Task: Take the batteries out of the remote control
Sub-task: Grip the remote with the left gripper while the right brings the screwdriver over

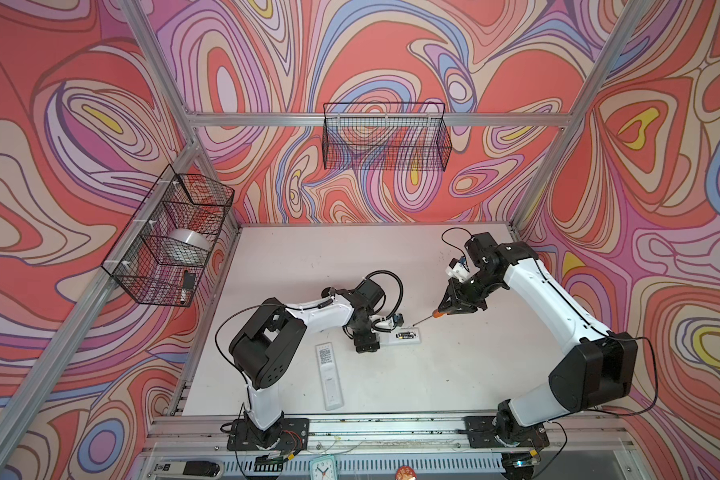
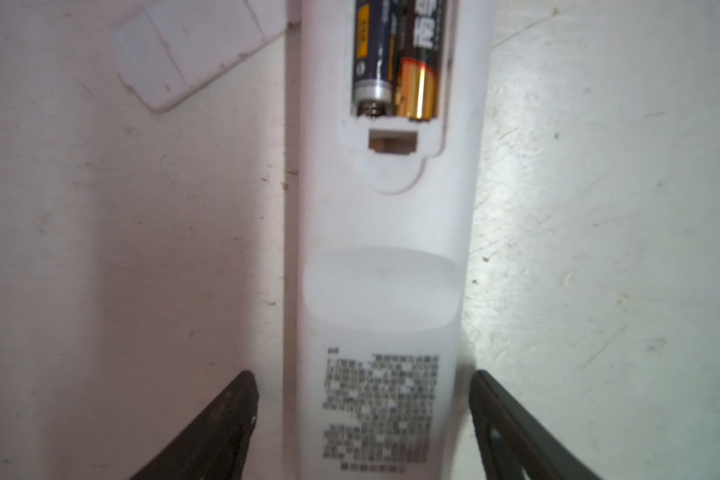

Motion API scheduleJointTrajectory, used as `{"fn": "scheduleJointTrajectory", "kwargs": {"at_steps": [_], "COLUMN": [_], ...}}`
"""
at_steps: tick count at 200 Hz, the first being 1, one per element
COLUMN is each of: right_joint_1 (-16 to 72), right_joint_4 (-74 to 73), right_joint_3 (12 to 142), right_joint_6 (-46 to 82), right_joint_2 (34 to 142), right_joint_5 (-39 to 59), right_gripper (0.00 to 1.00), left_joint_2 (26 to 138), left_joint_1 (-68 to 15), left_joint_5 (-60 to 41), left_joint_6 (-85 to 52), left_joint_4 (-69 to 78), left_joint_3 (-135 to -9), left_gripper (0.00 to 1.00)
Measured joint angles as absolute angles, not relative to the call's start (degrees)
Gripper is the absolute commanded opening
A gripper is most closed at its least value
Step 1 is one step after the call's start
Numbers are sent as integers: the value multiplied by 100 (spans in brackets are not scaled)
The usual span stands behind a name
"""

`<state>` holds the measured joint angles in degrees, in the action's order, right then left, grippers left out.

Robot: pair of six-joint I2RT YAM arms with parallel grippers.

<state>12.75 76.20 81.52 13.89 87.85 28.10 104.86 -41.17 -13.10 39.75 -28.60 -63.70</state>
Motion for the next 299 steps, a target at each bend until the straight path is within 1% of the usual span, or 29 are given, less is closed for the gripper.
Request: {"fn": "scheduleJointTrajectory", "kwargs": {"at_steps": [16, 35, 76, 98, 165, 213, 299], "right_joint_1": [1304, 1334, 1358, 1358, 1387, 1437, 1815], "right_joint_4": [7581, 7588, 7649, 7712, 7719, 7564, 7456], "right_joint_3": [8152, 8145, 8029, 8027, 7843, 7837, 7815], "right_joint_6": [1284, 1170, 1096, 1096, 1092, 869, 454], "right_joint_2": [8785, 8781, 8742, 8742, 8739, 8761, 8892], "right_joint_5": [2803, 2792, 2709, 2655, 2582, 2506, 2161], "right_gripper": [0, 0, 0, 0, 0, 0, 0], "left_joint_2": [10486, 10486, 10556, 10610, 10639, 10643, 10650], "left_joint_1": [-4115, -4119, -4119, -4119, -4119, -4119, -4119], "left_joint_5": [-1323, -1326, -1317, -1319, -1321, -1323, -1326], "left_joint_6": [3994, 4018, 4049, 4051, 4053, 4058, 4075], "left_joint_4": [-2875, -2891, -3030, -3144, -3214, -3216, -3225], "left_joint_3": [-6370, -6370, -6493, -6589, -6641, -6643, -6650], "left_gripper": [69, 62, 42, 39, 38, 38, 36]}}
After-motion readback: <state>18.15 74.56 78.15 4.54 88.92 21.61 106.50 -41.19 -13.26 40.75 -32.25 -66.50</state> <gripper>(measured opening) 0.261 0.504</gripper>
